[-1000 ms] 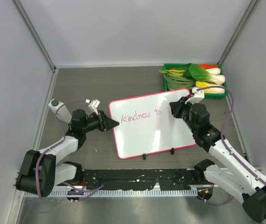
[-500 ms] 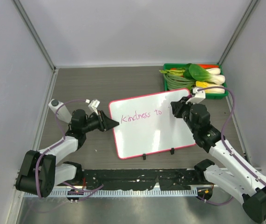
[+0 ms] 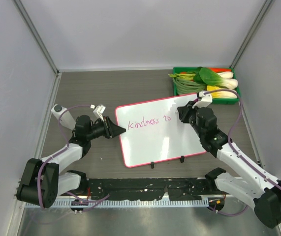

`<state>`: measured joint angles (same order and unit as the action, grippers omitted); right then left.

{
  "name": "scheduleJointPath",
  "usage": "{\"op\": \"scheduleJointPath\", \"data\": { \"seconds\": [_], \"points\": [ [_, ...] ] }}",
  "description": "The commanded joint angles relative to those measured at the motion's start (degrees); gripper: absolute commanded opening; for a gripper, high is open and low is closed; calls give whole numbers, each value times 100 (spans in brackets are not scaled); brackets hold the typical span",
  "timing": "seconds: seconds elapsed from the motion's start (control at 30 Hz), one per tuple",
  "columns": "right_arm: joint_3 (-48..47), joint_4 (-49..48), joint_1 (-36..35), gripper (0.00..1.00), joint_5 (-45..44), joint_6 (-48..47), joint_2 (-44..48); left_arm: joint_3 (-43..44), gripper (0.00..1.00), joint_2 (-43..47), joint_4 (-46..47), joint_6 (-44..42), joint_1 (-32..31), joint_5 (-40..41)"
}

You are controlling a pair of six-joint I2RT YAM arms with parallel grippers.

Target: Write a sentence on the whiteboard

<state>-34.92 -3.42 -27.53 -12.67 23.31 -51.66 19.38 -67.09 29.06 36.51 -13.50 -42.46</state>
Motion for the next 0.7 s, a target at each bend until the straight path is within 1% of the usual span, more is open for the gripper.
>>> {"op": "scheduleJointPath", "data": {
  "seconds": [0.0, 0.27, 0.67],
  "points": [
    [37, -422, 28, 1, -17, 60, -116, 22, 0, -76, -278, -461, -162, 27],
    [204, -458, 28, 1, -8, 95, -143, 31, 0, -76, -287, -470, -153, 27],
    [415, -203, 28, 1, -8, 69, 59, 22, 0, -76, -278, -461, -153, 36]
  ]
}}
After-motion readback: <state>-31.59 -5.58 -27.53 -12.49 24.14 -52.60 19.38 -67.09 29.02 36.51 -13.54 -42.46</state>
